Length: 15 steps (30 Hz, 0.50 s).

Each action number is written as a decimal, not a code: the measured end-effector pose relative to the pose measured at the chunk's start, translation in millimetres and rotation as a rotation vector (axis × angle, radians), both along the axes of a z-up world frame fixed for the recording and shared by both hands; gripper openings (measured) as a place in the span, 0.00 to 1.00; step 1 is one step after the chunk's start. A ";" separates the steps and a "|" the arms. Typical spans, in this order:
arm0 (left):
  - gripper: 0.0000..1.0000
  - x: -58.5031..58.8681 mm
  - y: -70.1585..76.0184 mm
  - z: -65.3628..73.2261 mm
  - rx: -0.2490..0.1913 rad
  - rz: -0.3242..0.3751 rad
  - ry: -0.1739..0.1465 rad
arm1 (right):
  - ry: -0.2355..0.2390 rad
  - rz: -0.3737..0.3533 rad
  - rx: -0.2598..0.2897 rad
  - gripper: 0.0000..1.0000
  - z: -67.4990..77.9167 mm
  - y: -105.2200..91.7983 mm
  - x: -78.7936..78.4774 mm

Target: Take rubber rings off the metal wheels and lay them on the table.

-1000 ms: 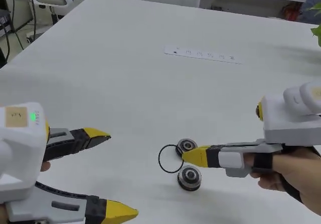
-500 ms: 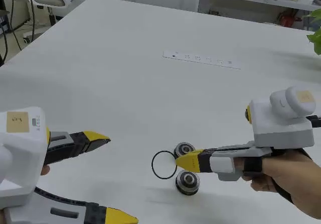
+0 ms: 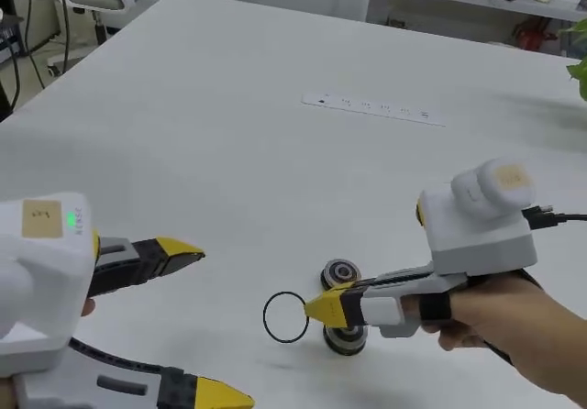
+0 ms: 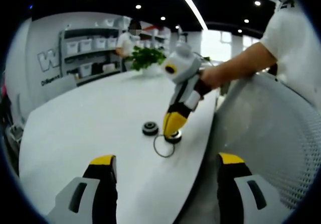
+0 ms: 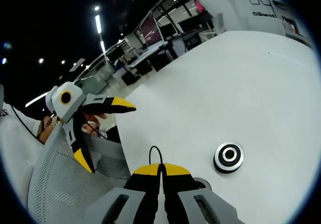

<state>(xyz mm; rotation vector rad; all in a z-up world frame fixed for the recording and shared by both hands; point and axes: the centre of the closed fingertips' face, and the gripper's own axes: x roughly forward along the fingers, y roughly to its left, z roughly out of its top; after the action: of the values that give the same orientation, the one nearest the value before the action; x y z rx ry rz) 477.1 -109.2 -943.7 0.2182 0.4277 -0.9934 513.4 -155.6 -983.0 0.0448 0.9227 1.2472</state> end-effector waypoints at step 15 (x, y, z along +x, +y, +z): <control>0.82 -0.9 -0.3 -0.8 0.005 -0.003 -0.001 | -0.028 0.032 -0.064 0.00 -19.6 -0.3 -2.7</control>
<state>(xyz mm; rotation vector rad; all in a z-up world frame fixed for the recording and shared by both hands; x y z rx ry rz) 476.2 -109.5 -944.4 0.2235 0.4294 -0.9949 510.8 -155.9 -1002.6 -0.0388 0.9415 1.2443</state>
